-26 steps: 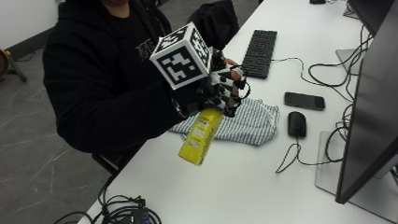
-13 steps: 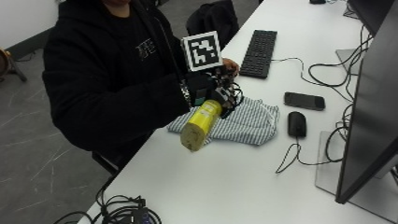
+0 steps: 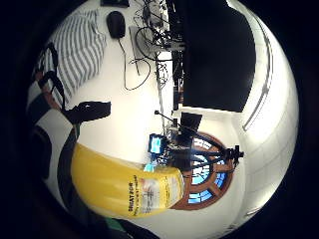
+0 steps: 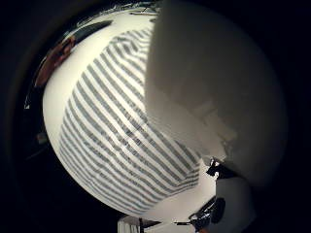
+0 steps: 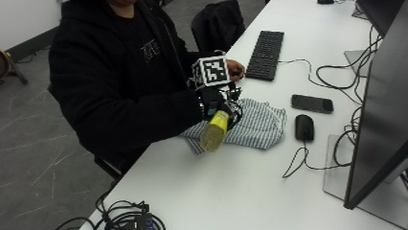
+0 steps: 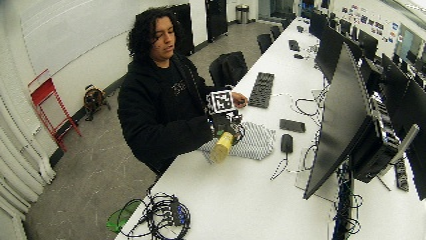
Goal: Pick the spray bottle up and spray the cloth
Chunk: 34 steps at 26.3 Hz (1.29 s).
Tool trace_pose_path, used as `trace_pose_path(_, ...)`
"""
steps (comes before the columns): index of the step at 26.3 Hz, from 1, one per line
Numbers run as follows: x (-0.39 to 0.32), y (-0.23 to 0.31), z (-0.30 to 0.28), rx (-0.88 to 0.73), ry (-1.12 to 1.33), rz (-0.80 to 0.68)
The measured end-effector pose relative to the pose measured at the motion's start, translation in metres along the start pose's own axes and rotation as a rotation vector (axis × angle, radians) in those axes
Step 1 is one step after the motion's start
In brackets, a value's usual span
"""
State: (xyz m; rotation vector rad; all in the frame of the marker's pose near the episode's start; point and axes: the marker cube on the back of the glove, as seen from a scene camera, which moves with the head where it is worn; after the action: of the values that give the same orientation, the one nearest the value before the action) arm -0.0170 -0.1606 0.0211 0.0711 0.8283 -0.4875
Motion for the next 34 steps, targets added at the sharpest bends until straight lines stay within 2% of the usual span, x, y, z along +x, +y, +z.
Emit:
trace_pose_path(6, -0.002, -0.039, 0.020, -0.026, 0.006, 0.068)
trace_pose_path(11, -0.015, -0.007, 0.015, -0.017, 0.007, -0.019)
trace_pose_path(18, 0.000, -0.018, -0.021, 0.073, -0.117, 0.060)
trace_pose_path(25, 0.025, -0.047, -0.096, 0.302, -0.414, 0.111)
trace_pose_path(34, 0.039, -0.093, -0.154, 0.550, -1.014, 0.141)
